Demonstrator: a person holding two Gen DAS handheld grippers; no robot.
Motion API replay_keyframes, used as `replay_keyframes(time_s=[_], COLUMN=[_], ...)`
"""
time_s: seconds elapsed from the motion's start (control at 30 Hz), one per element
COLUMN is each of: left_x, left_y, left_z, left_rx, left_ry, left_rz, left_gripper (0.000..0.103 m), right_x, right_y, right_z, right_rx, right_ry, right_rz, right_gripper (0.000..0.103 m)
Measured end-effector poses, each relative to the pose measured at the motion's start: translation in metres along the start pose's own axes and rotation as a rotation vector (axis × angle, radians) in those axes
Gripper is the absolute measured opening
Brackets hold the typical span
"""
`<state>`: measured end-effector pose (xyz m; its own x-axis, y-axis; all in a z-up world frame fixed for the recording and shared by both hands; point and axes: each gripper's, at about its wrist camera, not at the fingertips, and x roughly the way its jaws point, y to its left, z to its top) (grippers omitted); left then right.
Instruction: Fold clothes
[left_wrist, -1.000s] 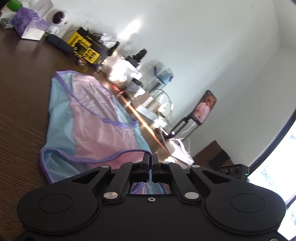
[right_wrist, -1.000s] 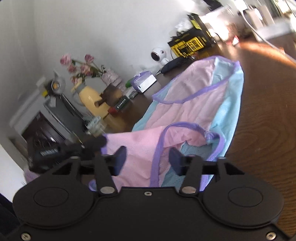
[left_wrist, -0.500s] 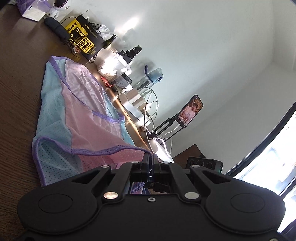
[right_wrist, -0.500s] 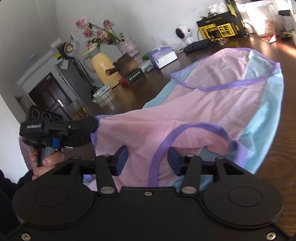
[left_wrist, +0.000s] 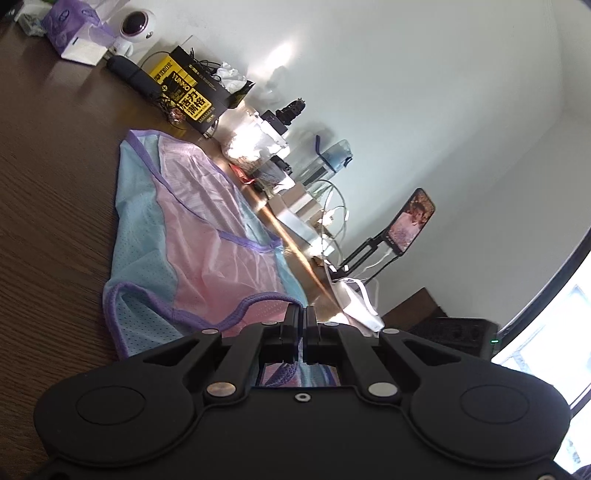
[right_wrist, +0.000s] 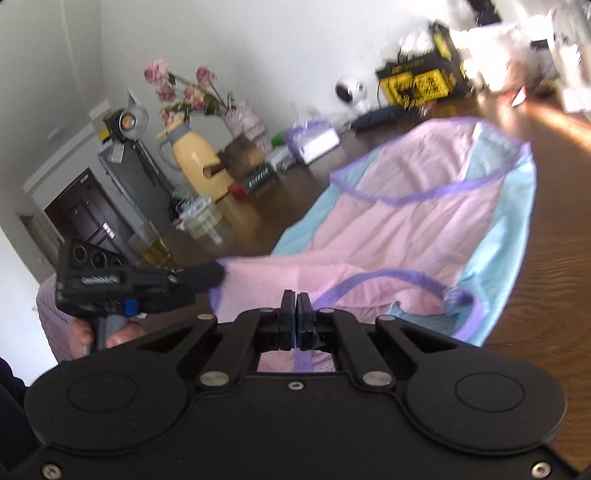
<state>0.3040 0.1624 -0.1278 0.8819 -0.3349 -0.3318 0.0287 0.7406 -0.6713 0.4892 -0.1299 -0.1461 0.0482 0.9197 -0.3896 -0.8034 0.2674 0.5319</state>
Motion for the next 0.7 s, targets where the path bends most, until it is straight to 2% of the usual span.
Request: replay_keyframes(time_s=[0.07,0.1,0.2,0.3,0.37,0.4,0.6,0.7], left_x=[0.002,0.005,0.011,0.010,0.010,0.009,0.008,0.009], left_y=[-0.005,-0.007,-0.008,-0.005,-0.003,-0.002,-0.007,-0.008], left_z=[-0.001,-0.001,-0.005,-0.006,-0.007,-0.007,-0.010,-0.010], left_rx=[0.038,0.065,0.131,0.144,0.152,0.157,0.198,0.205], left_ry=[0.004,0.020,0.042,0.044,0.045,0.046,0.039,0.041], left_rz=[0.078,0.143,0.290,0.323,0.346,0.357,0.369,0.368], left_gripper=[0.001,0.001,0.001,0.002,0.002,0.002,0.002,0.002], right_x=[-0.009,-0.010,0.000,0.016,0.027,0.032,0.059,0.069], right_y=[0.006,0.009,0.014,0.016,0.019,0.021,0.041,0.051], right_z=[0.002,0.002,0.000,-0.003,-0.001,0.000,-0.004,-0.008], right_rx=[-0.014,-0.031,-0.088,-0.113,-0.131,-0.147,-0.270,-0.333], right_ry=[-0.024,-0.021,0.048,0.090,0.095,0.096,0.149,0.148], right_rz=[-0.018,-0.036,-0.153,-0.186,-0.194,-0.204,-0.240,-0.286], right_gripper=[0.002,0.002,0.004,0.007,0.022,0.024,0.024,0.024])
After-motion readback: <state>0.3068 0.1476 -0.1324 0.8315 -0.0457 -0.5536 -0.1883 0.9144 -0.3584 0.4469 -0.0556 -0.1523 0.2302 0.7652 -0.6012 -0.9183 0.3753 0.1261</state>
